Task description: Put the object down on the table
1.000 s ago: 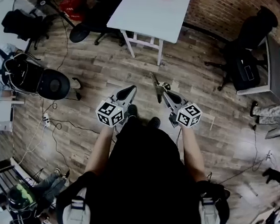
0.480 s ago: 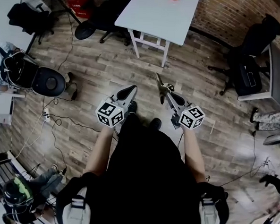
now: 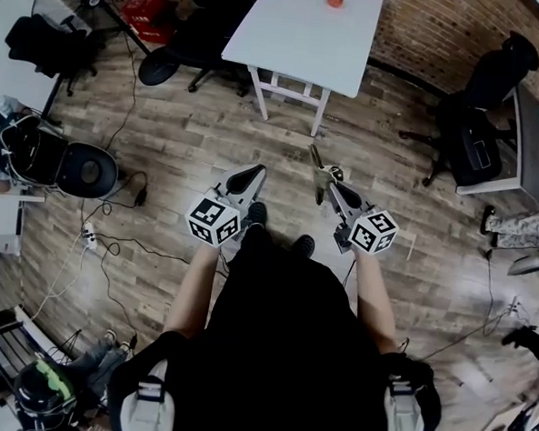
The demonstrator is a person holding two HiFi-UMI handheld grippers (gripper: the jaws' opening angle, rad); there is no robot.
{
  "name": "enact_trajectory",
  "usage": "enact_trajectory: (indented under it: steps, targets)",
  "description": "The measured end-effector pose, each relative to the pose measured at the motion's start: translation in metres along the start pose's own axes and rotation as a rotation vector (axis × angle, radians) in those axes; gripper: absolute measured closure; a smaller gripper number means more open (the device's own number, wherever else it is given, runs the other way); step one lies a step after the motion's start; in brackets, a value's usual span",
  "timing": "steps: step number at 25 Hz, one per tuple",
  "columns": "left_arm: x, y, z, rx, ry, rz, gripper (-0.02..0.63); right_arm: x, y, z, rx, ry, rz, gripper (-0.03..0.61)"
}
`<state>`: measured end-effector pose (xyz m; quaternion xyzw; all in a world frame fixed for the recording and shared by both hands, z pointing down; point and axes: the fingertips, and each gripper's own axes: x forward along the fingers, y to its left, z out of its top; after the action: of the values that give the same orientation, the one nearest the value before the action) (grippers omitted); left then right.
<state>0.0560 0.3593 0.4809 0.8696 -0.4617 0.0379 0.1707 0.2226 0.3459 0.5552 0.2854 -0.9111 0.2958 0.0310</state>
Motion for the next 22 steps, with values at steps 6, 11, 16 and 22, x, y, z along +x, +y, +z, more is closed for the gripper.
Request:
enact_trajectory:
  steps: [6,11,16,22]
  targets:
    - [0.001,0.040,0.011,-0.010,0.003,-0.019,0.589,0.033,0.001,0.008,0.005,-0.004,-0.032,0.574]
    - [0.005,0.067,0.017,-0.015,0.001,-0.040,0.589,0.060,0.000,0.009,0.012,0.004,-0.059,0.574]
    - [0.009,0.093,0.024,-0.018,-0.002,-0.058,0.589,0.082,0.000,0.013,0.011,0.005,-0.082,0.574]
    - [0.015,0.117,0.028,-0.017,0.000,-0.090,0.589,0.104,-0.004,0.018,0.007,-0.007,-0.118,0.574]
